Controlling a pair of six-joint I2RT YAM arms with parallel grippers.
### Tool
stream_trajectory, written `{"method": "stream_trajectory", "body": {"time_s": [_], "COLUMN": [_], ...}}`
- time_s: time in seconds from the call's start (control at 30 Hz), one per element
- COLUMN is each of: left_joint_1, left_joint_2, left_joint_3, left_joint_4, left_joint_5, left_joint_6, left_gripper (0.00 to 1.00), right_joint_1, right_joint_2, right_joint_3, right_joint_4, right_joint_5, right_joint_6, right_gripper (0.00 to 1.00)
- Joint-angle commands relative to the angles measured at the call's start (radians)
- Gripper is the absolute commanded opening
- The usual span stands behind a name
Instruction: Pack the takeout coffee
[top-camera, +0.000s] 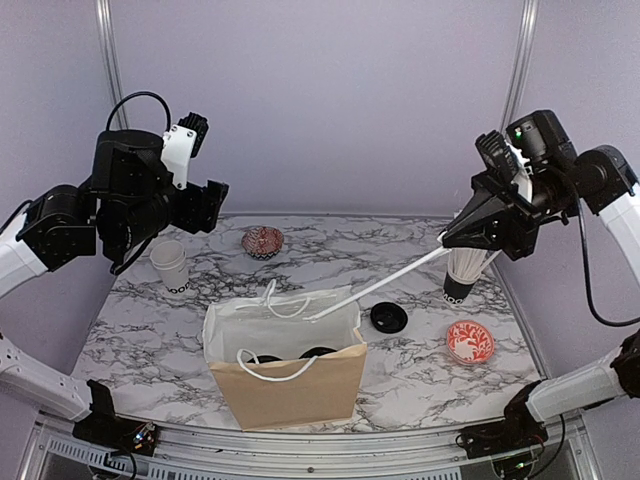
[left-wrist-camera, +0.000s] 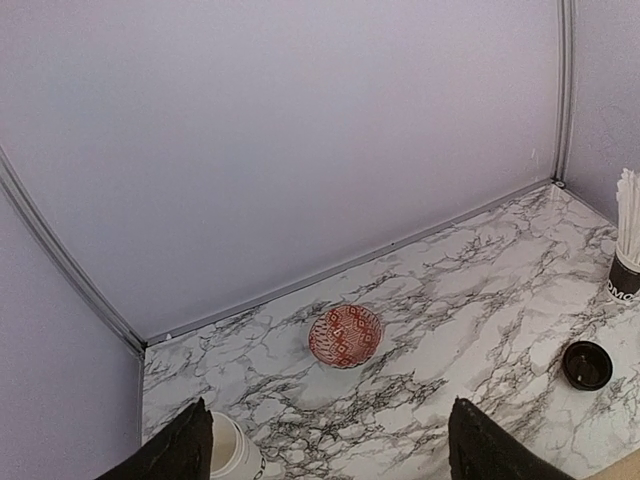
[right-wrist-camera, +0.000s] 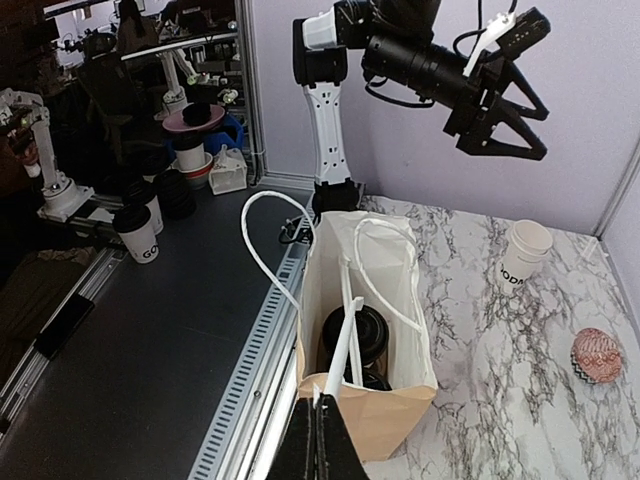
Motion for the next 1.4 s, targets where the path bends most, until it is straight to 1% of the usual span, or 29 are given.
{"method": "stream_trajectory", "body": {"time_s": [0.0,0.2,0.33,0.47,0.57,0.7,0.87,0.9,1.07,1.1,1.17,1.23,1.3,1.37], "left_joint_1": [0.009,0.011,0.012,0.014,0.018,0.023,0.027,0.028,0.036,0.04,0.053,0.069,0.087,0.107], "left_joint_2": [-0.001,0.0,-0.023,-0.057,-0.082,-0.1,-0.104,-0.103,-0.094,-0.091,-0.086,-0.08,-0.072,-0.066], "left_joint_3": [0.032,0.013,-0.011,-0.042,-0.068,-0.089,-0.109,-0.113,-0.124,-0.124,-0.126,-0.127,-0.129,-0.131], "left_joint_4": [0.001,0.0,0.0,-0.002,-0.004,-0.005,-0.004,-0.004,-0.004,-0.004,-0.003,-0.001,-0.002,-0.001], "left_joint_5": [-0.024,-0.019,-0.02,-0.029,-0.033,-0.033,-0.029,-0.027,-0.013,-0.007,0.01,0.036,0.055,0.063], "left_joint_6": [-0.015,-0.02,-0.026,-0.031,-0.034,-0.035,-0.03,-0.029,-0.015,-0.014,-0.009,0.004,0.022,0.048], "left_gripper": [0.82,0.82,0.82,0.82,0.83,0.83,0.83,0.83,0.86,0.87,0.88,0.89,0.91,0.92], "right_joint_1": [0.074,0.173,0.269,0.367,0.421,0.466,0.472,0.471,0.469,0.461,0.426,0.369,0.277,0.187], "right_joint_2": [0.025,0.128,0.225,0.308,0.37,0.43,0.475,0.478,0.462,0.448,0.416,0.388,0.354,0.3], "right_joint_3": [-0.017,0.042,0.11,0.143,0.184,0.219,0.221,0.218,0.239,0.242,0.243,0.244,0.229,0.179], "right_joint_4": [0.006,0.048,0.057,0.068,0.053,0.08,0.125,0.131,0.126,0.126,0.133,0.136,0.143,0.19], "right_joint_5": [0.032,-0.012,0.046,0.094,0.122,0.164,0.229,0.243,0.318,0.336,0.348,0.352,0.366,0.404], "right_joint_6": [-0.007,-0.002,0.013,0.014,0.001,0.026,0.072,0.078,0.072,0.068,0.066,0.067,0.07,0.088], "right_gripper": [0.0,0.0,0.0,0.0,0.0,0.0,0.0,0.01,0.38,0.42,0.48,0.51,0.52,0.54]}}
